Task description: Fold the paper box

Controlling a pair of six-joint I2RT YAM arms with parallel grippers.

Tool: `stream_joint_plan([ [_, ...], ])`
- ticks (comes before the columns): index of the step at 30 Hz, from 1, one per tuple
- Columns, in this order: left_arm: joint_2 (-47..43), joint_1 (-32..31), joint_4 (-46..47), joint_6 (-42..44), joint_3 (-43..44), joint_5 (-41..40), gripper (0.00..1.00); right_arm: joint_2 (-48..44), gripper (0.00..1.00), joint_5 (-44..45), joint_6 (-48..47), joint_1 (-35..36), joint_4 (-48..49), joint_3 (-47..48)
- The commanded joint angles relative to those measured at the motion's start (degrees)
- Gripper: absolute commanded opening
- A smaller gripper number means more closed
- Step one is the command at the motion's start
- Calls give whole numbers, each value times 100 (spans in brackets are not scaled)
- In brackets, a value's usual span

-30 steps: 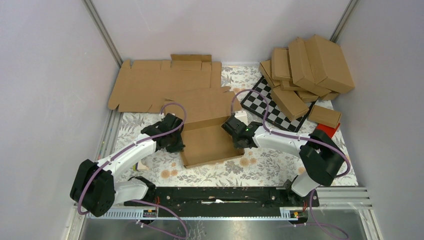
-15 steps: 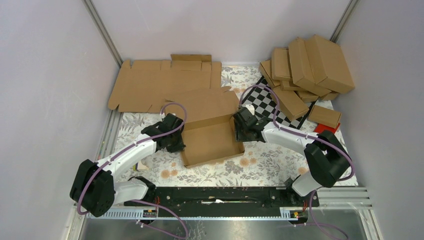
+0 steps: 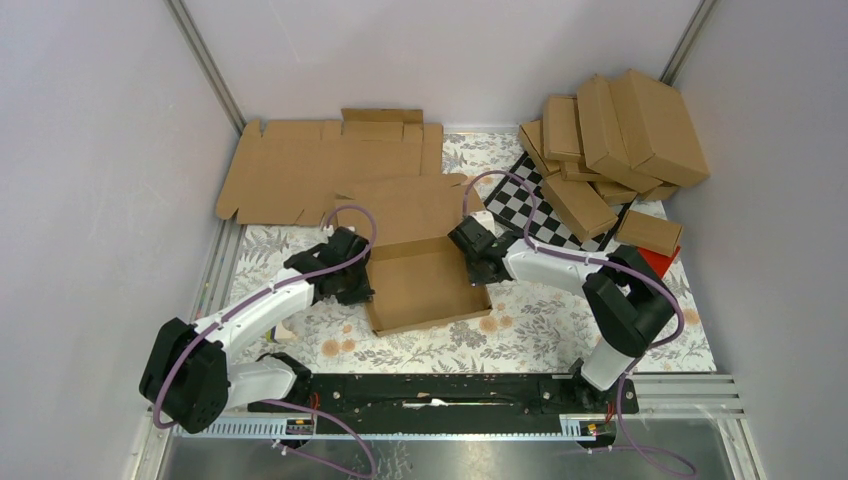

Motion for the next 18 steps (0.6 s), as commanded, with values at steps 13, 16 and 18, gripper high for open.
stream_joint_plan([
  [13,132,-207,101,99,36,-71,0,-92,29,254,-191,-117,-166,29],
  [16,123,-224,109,94,18,-88,0,81,30,246,-219,-123,-192,98],
  [18,137,-249,141,129,12,-43,0,196,31,266,-239,-123,-190,94],
])
